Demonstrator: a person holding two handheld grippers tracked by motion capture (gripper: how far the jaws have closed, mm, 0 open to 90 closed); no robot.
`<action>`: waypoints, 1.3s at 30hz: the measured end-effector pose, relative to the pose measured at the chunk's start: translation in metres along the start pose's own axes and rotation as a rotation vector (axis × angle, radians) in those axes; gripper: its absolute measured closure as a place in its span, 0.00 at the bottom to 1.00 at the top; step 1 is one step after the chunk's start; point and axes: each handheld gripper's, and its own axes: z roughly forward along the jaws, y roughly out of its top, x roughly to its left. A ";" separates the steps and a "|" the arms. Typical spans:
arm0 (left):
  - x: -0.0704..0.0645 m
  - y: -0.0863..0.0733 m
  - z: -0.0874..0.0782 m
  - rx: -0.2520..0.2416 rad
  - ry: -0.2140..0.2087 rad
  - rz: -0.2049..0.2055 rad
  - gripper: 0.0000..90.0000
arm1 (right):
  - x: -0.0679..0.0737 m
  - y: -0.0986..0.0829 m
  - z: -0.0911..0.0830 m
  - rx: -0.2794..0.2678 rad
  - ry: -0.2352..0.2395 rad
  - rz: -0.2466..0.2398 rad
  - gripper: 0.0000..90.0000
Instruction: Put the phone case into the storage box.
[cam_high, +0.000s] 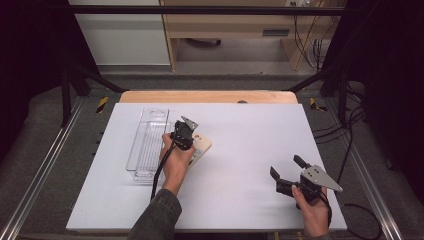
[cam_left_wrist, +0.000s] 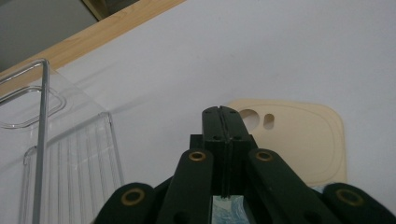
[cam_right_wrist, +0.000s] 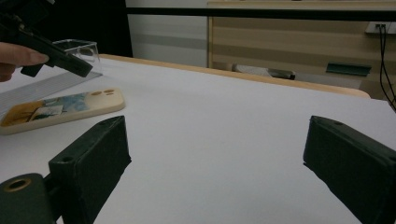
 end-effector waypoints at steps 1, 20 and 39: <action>0.000 0.000 0.000 0.000 0.000 0.000 1.00 | 0.000 0.000 0.000 0.000 0.000 0.000 0.07; 0.002 -0.012 0.011 0.022 0.031 -0.002 1.00 | 0.000 0.000 0.000 -0.002 0.005 0.003 0.08; 0.001 -0.020 0.018 0.048 0.036 0.018 1.00 | 0.001 0.000 0.000 0.003 0.015 0.003 0.08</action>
